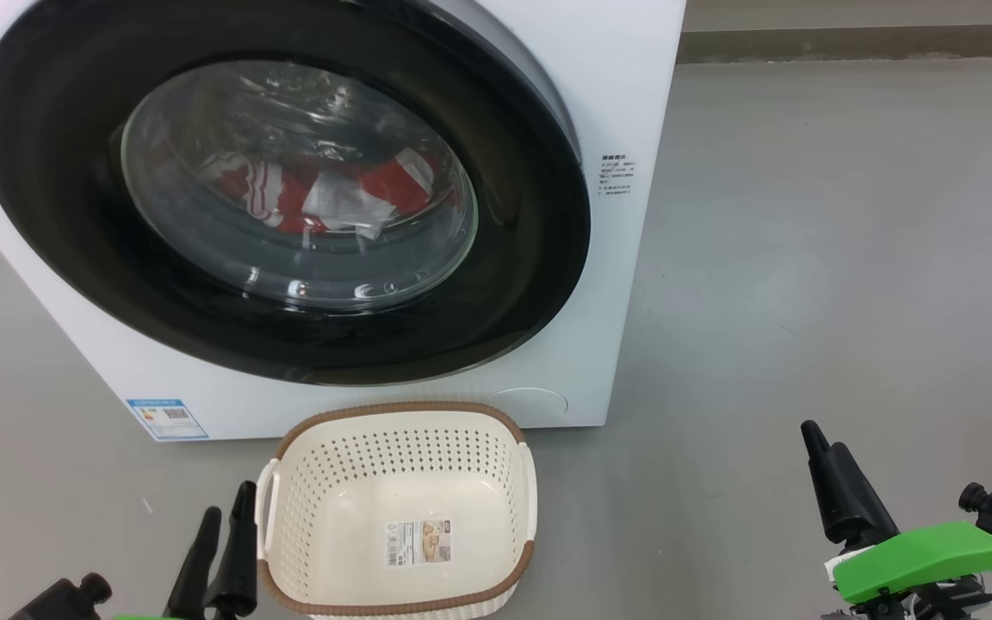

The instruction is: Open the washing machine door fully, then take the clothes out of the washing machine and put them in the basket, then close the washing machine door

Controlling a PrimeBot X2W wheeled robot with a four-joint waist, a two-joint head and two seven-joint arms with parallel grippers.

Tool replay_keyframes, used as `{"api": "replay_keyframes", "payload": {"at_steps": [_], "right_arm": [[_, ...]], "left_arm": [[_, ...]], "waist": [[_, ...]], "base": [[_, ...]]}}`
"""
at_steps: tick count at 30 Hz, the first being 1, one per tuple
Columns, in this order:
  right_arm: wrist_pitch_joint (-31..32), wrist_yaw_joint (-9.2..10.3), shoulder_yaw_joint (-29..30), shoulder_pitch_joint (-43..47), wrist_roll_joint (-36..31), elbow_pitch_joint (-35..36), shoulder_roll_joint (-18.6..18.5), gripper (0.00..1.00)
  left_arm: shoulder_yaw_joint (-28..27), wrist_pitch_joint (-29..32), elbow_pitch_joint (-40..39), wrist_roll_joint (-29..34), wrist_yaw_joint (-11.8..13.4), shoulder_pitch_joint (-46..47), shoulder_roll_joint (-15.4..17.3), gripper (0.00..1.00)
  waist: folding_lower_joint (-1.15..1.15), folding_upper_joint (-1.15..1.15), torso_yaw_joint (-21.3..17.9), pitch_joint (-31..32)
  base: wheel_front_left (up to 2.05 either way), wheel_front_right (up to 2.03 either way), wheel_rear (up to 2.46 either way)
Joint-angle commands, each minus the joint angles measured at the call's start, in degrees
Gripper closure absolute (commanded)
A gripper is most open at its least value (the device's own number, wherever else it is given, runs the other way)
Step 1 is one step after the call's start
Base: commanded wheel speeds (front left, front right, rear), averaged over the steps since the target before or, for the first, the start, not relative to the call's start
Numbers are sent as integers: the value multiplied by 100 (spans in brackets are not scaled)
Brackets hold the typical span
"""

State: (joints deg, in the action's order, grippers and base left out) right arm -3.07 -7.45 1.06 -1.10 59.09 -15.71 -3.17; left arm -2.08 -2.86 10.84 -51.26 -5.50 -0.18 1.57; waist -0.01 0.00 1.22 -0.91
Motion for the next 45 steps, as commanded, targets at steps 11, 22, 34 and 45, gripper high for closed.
{"api": "replay_keyframes", "payload": {"at_steps": [11,22,34,45], "right_arm": [[-229,-2,-134,-89,-752,240,-97,0],[-414,-3,-254,-62,-1358,293,-136,0],[-616,-3,-346,-64,-1991,328,-196,0],[-801,-3,-383,-34,-2610,388,-223,0]], "left_arm": [[-84,-241,-323,841,60,12,93,0],[-58,-427,-461,1624,93,-31,100,0],[-55,-631,-546,2458,155,-59,108,0],[-64,-818,-640,3241,199,-98,116,0]], "waist": [[0,0,7,-22],[0,0,13,-38],[0,0,31,-97],[0,0,21,-130]], "base": [[0,0,0],[0,0,0],[0,0,0],[0,0,0]]}}
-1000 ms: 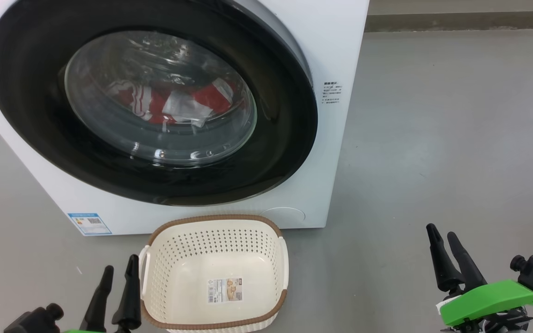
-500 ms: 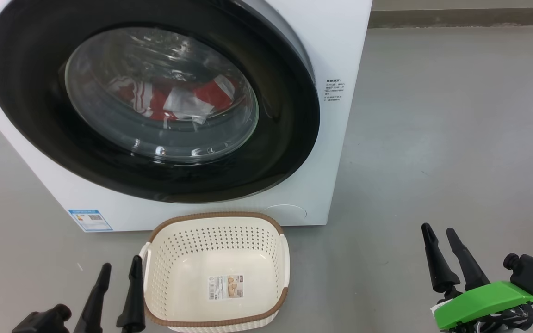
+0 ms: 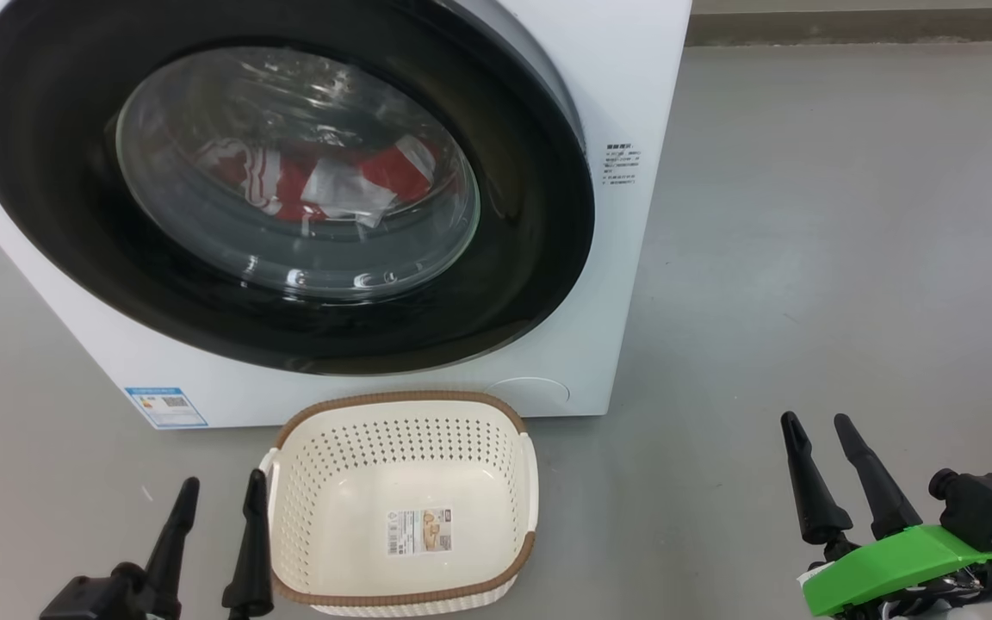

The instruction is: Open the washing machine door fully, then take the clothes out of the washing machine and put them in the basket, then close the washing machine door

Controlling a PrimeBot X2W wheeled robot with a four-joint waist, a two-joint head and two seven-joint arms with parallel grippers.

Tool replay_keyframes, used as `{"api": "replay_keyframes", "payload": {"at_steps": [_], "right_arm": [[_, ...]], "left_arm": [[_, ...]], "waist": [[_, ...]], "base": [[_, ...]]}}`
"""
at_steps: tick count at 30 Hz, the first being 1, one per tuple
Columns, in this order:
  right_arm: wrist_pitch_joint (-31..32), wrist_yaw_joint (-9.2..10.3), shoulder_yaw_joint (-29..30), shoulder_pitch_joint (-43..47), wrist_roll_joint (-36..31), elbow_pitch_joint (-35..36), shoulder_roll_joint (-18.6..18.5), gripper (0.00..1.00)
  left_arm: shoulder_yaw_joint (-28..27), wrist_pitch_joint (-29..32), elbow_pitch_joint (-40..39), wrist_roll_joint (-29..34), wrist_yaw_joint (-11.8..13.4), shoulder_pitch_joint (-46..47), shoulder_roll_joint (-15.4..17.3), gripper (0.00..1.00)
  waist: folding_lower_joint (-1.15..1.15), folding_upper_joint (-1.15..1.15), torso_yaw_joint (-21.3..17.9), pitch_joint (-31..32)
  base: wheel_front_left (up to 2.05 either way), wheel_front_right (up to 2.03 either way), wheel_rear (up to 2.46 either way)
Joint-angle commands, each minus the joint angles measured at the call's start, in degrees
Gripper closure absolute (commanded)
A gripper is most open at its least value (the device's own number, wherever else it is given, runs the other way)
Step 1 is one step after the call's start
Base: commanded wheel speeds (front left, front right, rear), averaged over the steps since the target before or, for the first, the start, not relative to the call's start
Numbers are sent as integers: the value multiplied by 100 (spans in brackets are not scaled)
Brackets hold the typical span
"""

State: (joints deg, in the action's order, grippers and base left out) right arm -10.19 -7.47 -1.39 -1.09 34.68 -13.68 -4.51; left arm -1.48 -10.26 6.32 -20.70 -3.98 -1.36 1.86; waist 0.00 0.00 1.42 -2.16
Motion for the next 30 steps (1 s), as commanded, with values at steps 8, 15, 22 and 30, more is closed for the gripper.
{"api": "replay_keyframes", "payload": {"at_steps": [8,15,22,30], "right_arm": [[-224,-2,-107,2,-629,236,-109,0],[-325,-2,-79,56,-969,248,-94,0],[-443,-2,-89,86,-1366,238,-94,0],[-481,-2,26,92,-1358,218,-30,0]], "left_arm": [[-126,-215,-210,696,74,-5,91,0],[-153,-317,-108,1051,86,-21,95,0],[-169,-436,-116,1523,96,-10,100,0],[-230,-474,2,1562,103,-11,102,0]], "waist": [[0,0,25,-26],[0,0,29,-45],[0,0,23,-92],[0,0,20,-83]], "base": [[0,0,0],[0,0,0],[0,0,0],[0,0,0]]}}
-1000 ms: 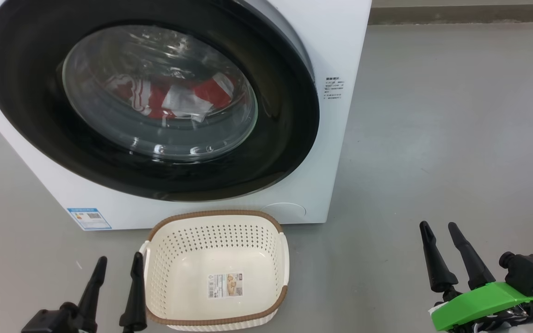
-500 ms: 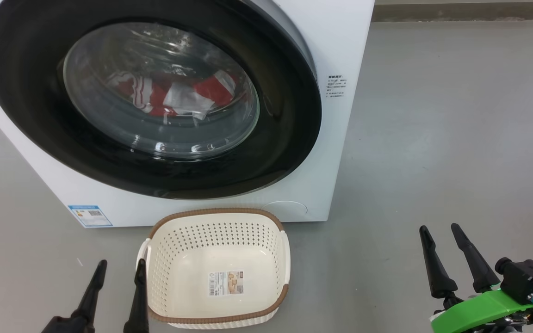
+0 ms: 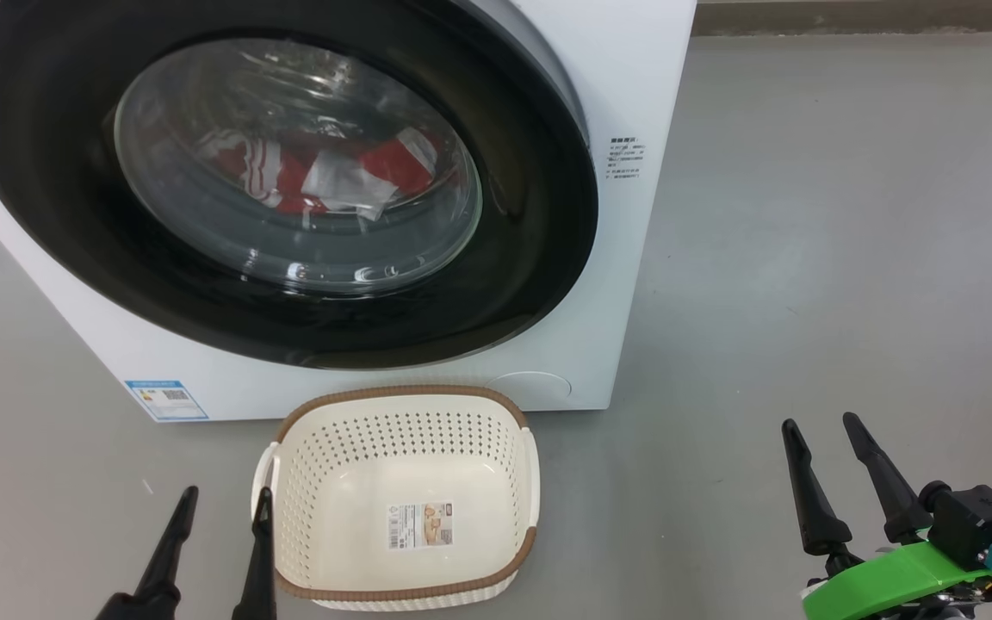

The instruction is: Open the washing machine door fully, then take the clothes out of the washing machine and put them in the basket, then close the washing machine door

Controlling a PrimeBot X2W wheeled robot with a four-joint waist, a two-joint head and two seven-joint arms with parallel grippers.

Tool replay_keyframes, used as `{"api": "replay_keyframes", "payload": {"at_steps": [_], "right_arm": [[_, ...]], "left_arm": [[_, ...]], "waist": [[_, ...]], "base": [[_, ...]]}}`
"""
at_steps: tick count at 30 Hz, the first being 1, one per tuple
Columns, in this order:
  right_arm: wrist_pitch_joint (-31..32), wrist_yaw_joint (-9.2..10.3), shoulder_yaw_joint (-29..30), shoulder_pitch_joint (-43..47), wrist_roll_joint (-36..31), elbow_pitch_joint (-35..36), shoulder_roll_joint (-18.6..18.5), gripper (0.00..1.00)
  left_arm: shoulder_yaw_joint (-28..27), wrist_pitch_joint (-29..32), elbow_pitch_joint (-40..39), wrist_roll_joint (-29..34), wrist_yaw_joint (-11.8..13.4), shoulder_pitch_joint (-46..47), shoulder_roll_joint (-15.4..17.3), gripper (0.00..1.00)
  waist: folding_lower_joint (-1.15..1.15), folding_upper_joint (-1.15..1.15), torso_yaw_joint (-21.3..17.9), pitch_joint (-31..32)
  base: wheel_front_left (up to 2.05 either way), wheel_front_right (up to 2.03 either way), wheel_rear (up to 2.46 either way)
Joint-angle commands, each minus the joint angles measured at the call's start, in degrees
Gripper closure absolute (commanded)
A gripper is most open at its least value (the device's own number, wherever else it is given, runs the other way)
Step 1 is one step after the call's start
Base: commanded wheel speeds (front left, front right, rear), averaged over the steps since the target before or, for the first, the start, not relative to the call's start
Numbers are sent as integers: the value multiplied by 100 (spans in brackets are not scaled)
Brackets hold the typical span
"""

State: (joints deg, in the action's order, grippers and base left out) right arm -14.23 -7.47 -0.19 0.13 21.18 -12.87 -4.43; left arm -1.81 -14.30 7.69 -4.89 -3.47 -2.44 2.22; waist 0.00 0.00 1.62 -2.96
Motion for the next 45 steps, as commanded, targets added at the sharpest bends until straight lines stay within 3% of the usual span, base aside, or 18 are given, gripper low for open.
{"api": "replay_keyframes", "payload": {"at_steps": [1,14,15,16,17,24,30,38,45], "right_arm": [[-77,-2,-87,-30,4,127,-34,0],[-77,-2,-152,-70,305,189,-11,0],[-77,-2,-189,-90,396,193,-12,33],[-77,-2,-202,-127,537,219,-5,76],[-77,-2,-204,-174,689,262,1,100],[-77,-2,-341,-575,1870,402,43,100],[-77,-2,-551,-1422,3271,325,12,100],[91,-2,-1060,-2731,4972,129,-516,100],[940,-2,-1056,-3827,6239,-310,-868,100]], "left_arm": [[-196,-70,-119,-26,51,96,65,0],[-146,-70,-119,-110,23,76,65,0],[-125,-70,-122,-112,21,77,65,0],[-107,-70,-127,-115,23,79,65,0],[-88,-70,-133,-120,26,83,65,0],[26,-70,-169,-159,37,145,65,0],[160,-70,-209,-200,32,295,65,0],[349,-70,-233,-295,22,620,65,0],[491,-70,-247,-407,48,865,65,0]], "waist": [[0,0,0,2],[0,0,13,67],[0,0,18,68],[0,0,21,66],[0,0,26,63],[0,0,101,-29],[0,0,215,-242],[0,0,450,-601],[0,0,619,-930]], "base": [[0,0,0],[0,0,0],[0,0,0],[0,0,0],[0,0,0],[0,0,0],[0,0,0],[0,0,0],[0,0,0]]}}
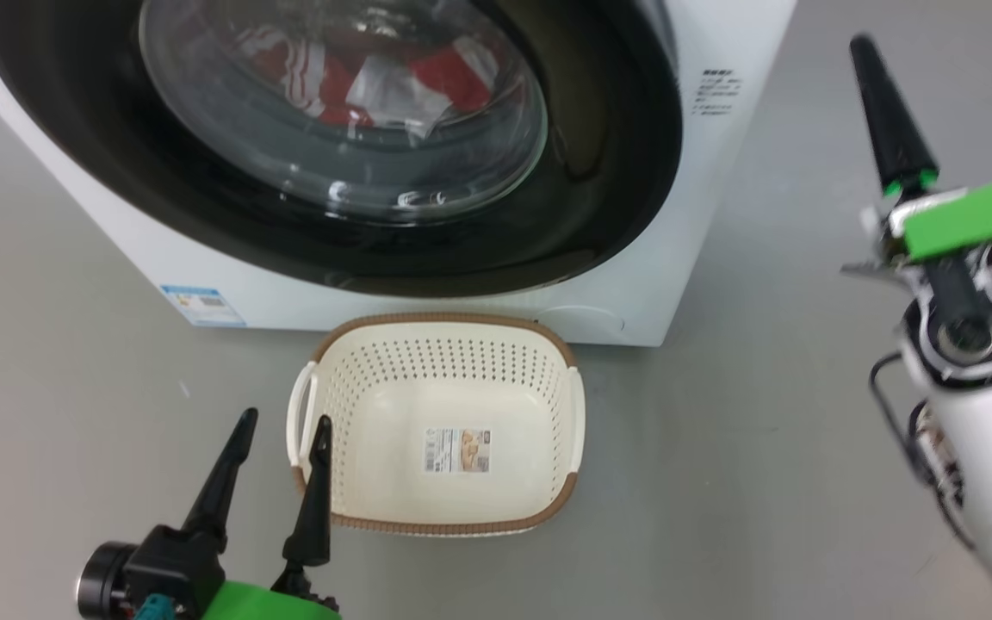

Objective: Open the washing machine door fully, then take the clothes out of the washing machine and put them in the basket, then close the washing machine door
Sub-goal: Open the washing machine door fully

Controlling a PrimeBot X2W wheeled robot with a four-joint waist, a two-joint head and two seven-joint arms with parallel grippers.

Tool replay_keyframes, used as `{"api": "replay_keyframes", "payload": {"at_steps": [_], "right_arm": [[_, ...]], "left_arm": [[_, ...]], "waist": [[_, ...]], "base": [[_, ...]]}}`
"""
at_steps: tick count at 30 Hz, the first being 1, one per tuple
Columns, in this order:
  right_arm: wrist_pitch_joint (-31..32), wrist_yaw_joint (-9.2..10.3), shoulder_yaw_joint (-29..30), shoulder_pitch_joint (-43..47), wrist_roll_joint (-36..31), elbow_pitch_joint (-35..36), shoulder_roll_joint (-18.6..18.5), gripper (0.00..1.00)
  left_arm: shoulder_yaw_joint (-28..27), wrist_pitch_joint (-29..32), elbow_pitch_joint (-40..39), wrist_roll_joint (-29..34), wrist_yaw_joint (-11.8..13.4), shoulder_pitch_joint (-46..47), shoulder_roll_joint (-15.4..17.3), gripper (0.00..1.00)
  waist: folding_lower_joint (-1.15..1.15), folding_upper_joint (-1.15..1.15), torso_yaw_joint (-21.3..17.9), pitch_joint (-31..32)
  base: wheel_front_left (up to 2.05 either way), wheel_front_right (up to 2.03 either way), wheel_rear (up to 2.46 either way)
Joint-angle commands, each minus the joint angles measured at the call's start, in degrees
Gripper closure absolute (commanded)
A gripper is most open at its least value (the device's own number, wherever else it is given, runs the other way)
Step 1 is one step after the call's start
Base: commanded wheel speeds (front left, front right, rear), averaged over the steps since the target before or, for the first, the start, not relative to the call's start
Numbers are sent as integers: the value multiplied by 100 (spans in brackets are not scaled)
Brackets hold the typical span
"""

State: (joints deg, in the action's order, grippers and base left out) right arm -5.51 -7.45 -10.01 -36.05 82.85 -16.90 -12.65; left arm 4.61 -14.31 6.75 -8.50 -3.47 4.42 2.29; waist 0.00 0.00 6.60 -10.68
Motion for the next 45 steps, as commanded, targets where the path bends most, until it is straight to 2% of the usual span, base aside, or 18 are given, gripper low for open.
{"api": "replay_keyframes", "payload": {"at_steps": [1,8,14,18,32,45], "right_arm": [[207,-3,-91,-347,153,-1,-102,100],[1424,-3,-358,-1167,660,-613,-314,100],[2403,-3,-363,-1702,1221,-1009,-305,100],[2940,-3,-431,-2030,1368,-1322,-335,100],[4116,-3,-653,-2806,1533,-2088,-384,100],[4647,-3,-774,-3164,1523,-2404,-357,100]], "left_arm": [[-135,-69,-150,-61,50,209,59,0],[-72,-69,-147,-122,68,370,59,0],[-54,-69,-135,-140,49,511,59,0],[-45,-69,-142,-145,43,583,59,0],[22,-69,-145,-189,26,791,59,0],[119,-69,-167,-270,73,916,59,0]], "waist": [[0,0,147,-201],[0,0,256,-471],[0,0,301,-680],[0,0,310,-808],[0,0,379,-1117],[0,0,503,-1252]], "base": [[0,0,0],[0,0,0],[0,0,0],[0,0,0],[0,0,0],[0,0,0]]}}
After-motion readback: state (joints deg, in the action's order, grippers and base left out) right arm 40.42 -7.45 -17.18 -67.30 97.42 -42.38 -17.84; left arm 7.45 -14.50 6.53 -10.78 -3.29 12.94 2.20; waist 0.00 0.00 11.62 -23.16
